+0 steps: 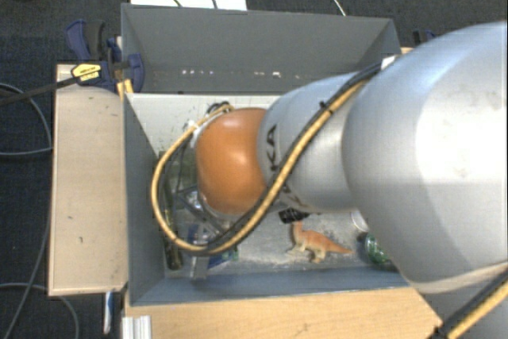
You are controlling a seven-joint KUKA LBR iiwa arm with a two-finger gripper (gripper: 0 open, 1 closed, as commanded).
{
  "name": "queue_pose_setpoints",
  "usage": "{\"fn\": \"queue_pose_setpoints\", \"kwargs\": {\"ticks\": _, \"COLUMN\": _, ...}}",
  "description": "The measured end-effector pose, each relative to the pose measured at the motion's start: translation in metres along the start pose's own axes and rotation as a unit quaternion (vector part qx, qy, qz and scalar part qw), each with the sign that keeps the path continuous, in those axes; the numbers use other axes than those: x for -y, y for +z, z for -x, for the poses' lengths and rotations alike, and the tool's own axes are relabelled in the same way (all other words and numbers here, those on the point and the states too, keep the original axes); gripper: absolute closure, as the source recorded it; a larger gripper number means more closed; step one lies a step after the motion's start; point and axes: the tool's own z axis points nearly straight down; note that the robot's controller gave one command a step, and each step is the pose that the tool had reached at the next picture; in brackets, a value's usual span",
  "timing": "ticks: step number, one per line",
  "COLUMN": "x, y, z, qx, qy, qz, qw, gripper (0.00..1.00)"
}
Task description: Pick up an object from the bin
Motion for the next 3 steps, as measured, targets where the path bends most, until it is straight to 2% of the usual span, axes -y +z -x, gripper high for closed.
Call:
{"fn": "queue_pose_setpoints", "kwargs": {"ticks": 1, "x": -0.009, "y": -0.071, "z": -0.006, "qx": 0.0085, "qy": -0.201, "qz": 0.001, "qw": 0.9796, "gripper": 0.0}}
{"fn": "queue_pose_setpoints", "kwargs": {"ticks": 2, "x": 0.013, "y": -0.007, "z": 0.021, "qx": -0.001, "qy": 0.019, "qz": 0.0, "qw": 0.9998, "gripper": 0.0}}
{"fn": "queue_pose_setpoints", "kwargs": {"ticks": 3, "x": 0.031, "y": 0.021, "z": -0.005, "qx": 0.0146, "qy": -0.272, "qz": 0.002, "qw": 0.962, "gripper": 0.0}}
